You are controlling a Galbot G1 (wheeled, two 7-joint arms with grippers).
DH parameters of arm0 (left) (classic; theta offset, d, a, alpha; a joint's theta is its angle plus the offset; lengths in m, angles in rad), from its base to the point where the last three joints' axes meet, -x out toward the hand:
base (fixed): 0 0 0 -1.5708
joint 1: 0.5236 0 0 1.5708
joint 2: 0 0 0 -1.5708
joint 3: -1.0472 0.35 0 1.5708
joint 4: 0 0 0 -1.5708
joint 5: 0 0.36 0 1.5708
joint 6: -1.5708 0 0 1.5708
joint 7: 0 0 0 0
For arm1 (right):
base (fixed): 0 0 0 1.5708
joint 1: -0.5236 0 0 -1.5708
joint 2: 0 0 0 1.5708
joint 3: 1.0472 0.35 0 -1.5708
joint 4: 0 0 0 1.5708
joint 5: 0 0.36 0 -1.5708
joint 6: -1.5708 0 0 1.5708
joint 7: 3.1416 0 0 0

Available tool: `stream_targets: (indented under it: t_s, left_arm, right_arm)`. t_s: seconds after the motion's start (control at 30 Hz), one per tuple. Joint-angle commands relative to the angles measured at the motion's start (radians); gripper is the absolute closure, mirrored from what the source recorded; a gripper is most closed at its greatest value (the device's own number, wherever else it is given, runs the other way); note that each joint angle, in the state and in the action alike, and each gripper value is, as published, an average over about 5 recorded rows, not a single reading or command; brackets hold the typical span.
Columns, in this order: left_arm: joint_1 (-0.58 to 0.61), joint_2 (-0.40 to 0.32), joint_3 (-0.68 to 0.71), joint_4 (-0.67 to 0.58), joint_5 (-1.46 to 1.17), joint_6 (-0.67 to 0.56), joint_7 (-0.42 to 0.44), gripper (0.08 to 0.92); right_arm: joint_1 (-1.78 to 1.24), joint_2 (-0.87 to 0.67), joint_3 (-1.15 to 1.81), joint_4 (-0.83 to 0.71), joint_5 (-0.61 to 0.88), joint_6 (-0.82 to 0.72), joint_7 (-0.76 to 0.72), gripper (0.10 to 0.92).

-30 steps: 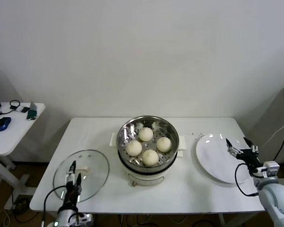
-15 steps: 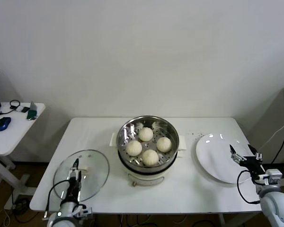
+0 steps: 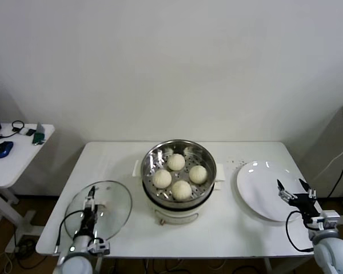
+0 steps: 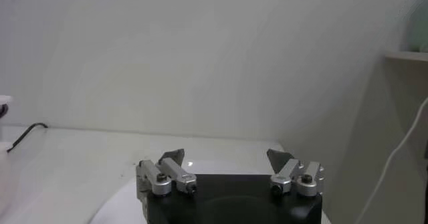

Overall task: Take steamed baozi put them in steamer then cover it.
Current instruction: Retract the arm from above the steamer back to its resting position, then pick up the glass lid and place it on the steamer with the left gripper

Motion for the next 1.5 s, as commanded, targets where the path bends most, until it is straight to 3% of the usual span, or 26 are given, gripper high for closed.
stream_targets:
  t_s: [0.03, 0.37, 1.0, 1.13, 1.33, 1.5]
  left_arm:
    - [-0.037, 0.004, 0.002, 0.049, -0.013, -0.008, -0.011, 0.177]
    - [-0.045, 0.006, 0.009, 0.062, -0.045, -0.010, -0.019, 0.209]
    - [-0.027, 0.014, 0.018, 0.043, -0.096, -0.011, -0.050, 0.753]
    - [-0.004, 0.028, 0.022, -0.009, -0.121, 0.001, -0.066, 0.841]
    - [0.061, 0.057, 0.033, -0.144, -0.171, 0.081, -0.103, 0.853]
    - [0.133, 0.105, 0.051, -0.317, -0.207, 0.227, -0.124, 0.853]
  right_arm:
    - [-0.024, 0.019, 0.020, 0.017, -0.021, 0.000, -0.011, 0.203]
    - [-0.044, 0.033, 0.044, 0.019, -0.030, 0.004, -0.030, 0.203]
    - [-0.034, 0.067, 0.048, 0.015, -0.071, 0.016, -0.043, 0.203]
    - [-0.033, 0.063, 0.051, 0.012, -0.073, 0.017, -0.045, 0.203]
    - [-0.020, 0.051, 0.048, 0.005, -0.076, 0.017, -0.048, 0.203]
    - [-0.002, 0.038, 0.034, -0.015, -0.079, 0.022, -0.050, 0.203]
